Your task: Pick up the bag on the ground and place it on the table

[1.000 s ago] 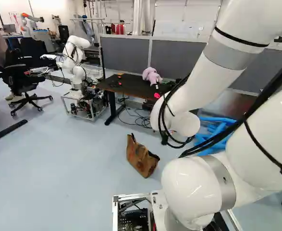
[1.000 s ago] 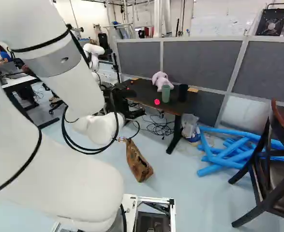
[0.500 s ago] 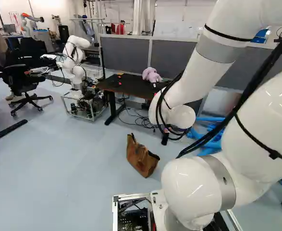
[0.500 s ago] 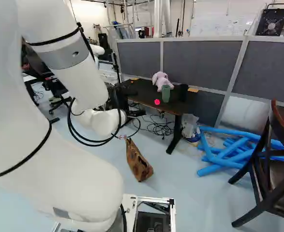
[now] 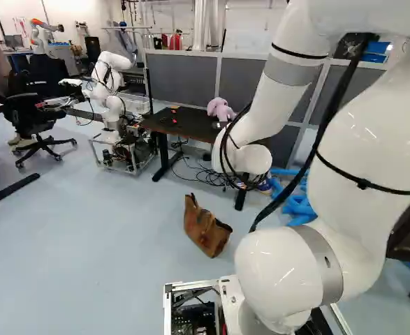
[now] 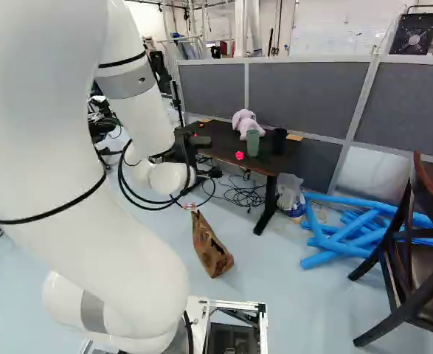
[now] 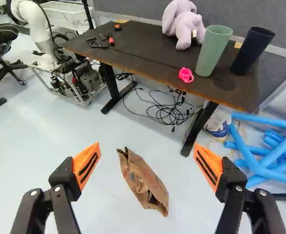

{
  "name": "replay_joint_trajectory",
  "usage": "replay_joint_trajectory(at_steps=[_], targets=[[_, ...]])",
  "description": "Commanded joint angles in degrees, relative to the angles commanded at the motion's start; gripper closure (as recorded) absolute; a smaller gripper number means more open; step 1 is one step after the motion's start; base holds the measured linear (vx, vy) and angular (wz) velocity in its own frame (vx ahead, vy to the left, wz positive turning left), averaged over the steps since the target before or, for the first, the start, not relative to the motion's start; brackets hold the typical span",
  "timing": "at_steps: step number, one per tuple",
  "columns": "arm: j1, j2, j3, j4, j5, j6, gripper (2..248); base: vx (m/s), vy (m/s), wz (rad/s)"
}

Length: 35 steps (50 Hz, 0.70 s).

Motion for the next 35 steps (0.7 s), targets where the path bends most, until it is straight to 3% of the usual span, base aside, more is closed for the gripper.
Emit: replay_joint_trajectory(at_steps=[35], targets=[[0.4,-15.3,-11.8,-3.3,-4.6,0.0,3,0.000,0.000,0.000]])
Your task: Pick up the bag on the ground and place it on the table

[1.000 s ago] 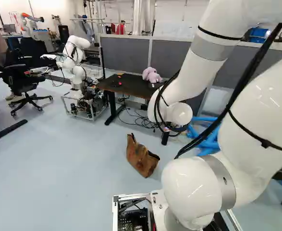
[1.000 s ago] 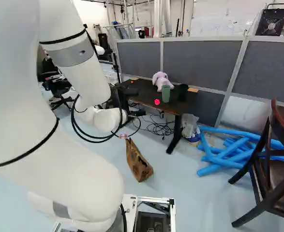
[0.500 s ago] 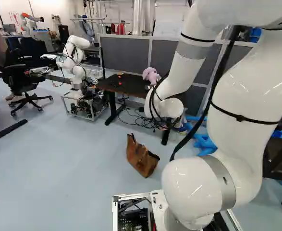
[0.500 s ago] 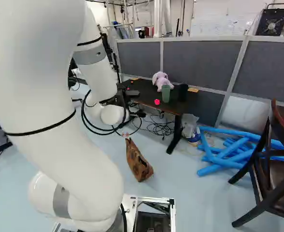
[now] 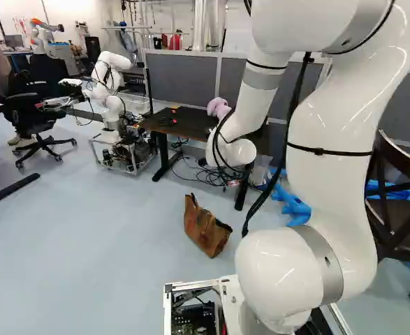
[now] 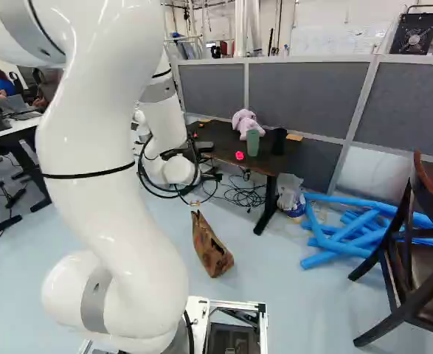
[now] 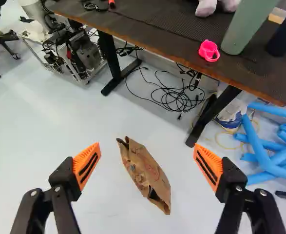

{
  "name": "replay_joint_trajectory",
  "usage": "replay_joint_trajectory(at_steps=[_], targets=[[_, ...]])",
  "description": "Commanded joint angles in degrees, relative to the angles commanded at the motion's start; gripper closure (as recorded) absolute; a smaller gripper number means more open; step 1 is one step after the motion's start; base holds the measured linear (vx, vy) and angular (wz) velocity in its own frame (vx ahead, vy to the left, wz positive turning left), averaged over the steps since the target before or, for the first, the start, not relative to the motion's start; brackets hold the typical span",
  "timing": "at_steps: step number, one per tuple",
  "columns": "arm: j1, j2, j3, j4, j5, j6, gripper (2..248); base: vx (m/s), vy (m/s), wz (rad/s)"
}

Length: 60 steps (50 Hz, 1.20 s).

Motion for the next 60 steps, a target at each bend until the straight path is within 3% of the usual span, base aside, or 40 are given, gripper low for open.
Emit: replay_joint_trajectory(at_steps=[38,60], targets=[[3.6,-14.6,-13.0,-3.3,-8.8,0.0,3,0.000,0.000,0.000],[4.1,-22.1,-20.2,-3.6,-15.4,0.0,3,0.000,0.000,0.000]])
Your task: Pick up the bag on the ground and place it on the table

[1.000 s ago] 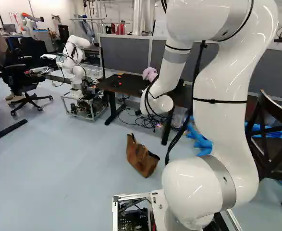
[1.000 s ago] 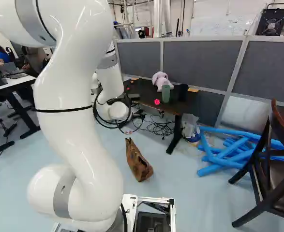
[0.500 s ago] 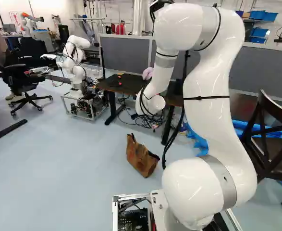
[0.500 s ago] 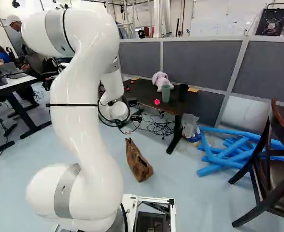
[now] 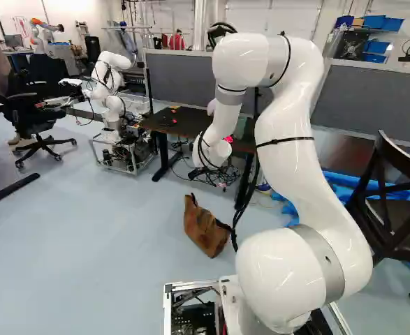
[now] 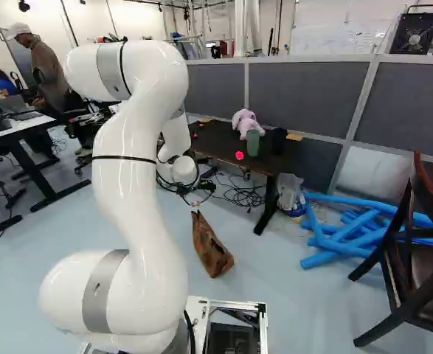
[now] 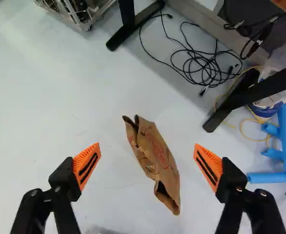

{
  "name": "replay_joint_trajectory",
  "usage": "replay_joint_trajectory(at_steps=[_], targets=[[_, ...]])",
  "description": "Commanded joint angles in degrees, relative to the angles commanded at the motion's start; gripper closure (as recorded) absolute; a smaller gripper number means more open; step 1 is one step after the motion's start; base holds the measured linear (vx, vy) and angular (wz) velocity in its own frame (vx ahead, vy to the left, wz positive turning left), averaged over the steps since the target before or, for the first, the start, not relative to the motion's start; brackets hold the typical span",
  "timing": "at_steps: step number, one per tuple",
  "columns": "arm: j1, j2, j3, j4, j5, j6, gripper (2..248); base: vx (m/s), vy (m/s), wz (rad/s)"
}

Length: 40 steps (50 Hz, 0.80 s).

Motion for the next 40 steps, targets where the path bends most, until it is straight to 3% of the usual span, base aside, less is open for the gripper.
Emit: replay_joint_trajectory(at_steps=[40], targets=[[0.0,-9.0,-6.1,-3.3,-8.1,0.0,3,0.000,0.000,0.000]])
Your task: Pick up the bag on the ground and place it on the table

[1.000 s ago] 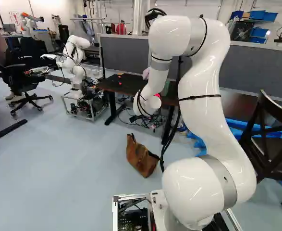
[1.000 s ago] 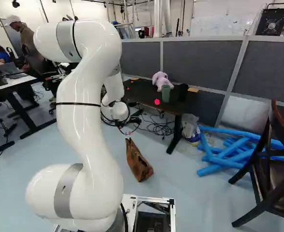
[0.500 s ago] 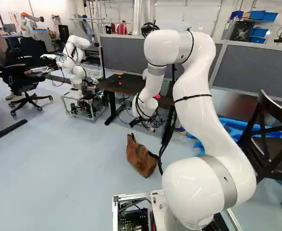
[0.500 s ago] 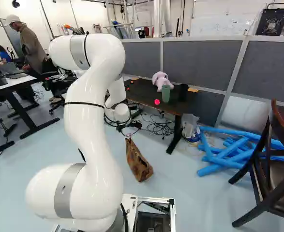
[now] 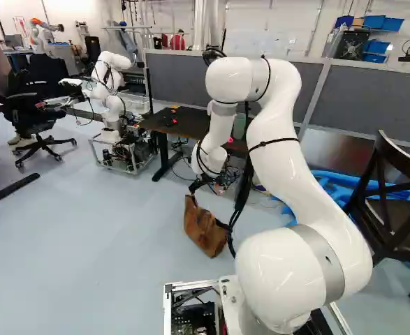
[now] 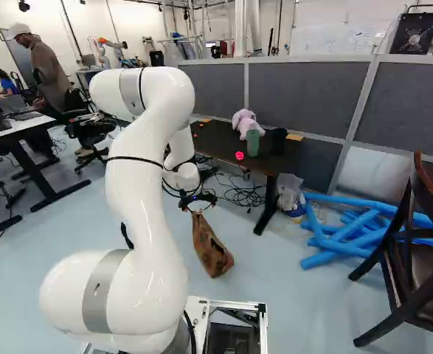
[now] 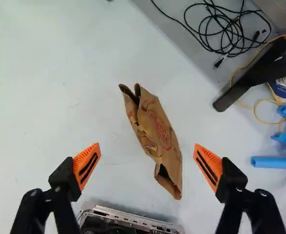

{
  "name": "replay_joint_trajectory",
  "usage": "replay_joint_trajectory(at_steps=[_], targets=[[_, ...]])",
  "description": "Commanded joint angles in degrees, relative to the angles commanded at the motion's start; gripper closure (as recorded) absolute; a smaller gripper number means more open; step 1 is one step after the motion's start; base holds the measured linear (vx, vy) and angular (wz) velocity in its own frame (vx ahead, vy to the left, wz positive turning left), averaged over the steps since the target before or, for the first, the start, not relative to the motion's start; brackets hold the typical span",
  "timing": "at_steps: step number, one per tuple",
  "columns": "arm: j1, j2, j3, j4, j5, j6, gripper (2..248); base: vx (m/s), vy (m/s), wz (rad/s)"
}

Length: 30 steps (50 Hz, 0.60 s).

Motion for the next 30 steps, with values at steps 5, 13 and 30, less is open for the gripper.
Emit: replay_joint_trajectory(at_steps=[5,13,30], targets=[[0.0,-1.3,-1.1,-0.6,-0.5,0.0,3,0.000,0.000,0.000],[-0.1,-3.4,-3.0,-1.8,-1.0,0.0,3,0.000,0.000,0.000],[-0.2,-7.7,-7.1,-6.5,-1.3,0.0,3,0.000,0.000,0.000]])
